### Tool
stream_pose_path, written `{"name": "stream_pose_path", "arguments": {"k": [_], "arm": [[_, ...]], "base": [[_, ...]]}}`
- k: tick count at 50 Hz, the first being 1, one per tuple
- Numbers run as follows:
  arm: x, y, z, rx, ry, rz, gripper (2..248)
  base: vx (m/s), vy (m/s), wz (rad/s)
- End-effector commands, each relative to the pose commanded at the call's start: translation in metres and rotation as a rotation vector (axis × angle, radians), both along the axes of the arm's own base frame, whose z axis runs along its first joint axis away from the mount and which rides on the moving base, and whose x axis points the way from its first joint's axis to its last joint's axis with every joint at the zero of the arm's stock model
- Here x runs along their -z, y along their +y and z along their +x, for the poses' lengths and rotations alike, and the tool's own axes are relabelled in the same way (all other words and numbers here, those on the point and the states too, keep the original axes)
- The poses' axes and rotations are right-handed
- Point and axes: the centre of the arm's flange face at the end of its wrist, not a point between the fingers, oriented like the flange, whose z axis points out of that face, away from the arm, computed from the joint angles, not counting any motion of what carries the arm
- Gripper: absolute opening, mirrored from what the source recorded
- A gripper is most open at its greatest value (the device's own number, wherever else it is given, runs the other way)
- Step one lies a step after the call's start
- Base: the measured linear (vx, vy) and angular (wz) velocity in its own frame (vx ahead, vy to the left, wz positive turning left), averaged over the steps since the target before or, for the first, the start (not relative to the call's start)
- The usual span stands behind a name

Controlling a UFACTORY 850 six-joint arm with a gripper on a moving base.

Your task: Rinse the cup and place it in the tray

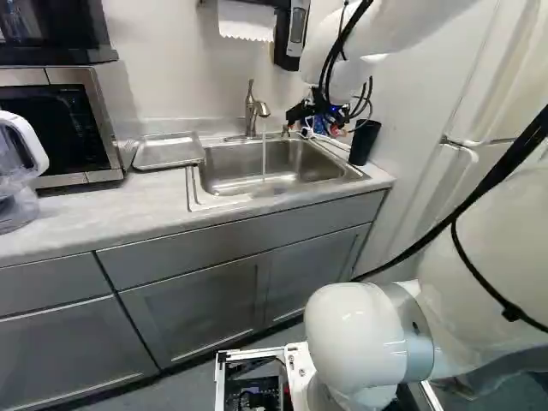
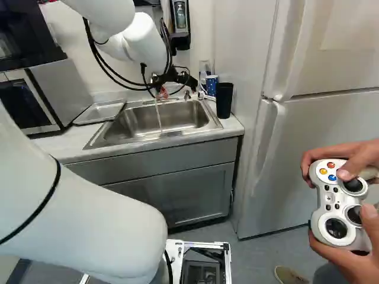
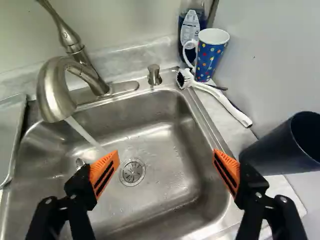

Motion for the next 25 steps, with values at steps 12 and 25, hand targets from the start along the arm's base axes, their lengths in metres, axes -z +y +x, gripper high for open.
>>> {"name": "stream_pose_path", "arguments": {"k": [12, 25], "arm": [[0.013, -0.008, -0.010, 0.030, -0.005, 0.012, 247], [0.027, -0.020, -0.021, 0.072, -0.004, 0.029, 247]], "base": [[0.000, 0.000, 0.000], [0.000, 0.000, 0.000]]}}
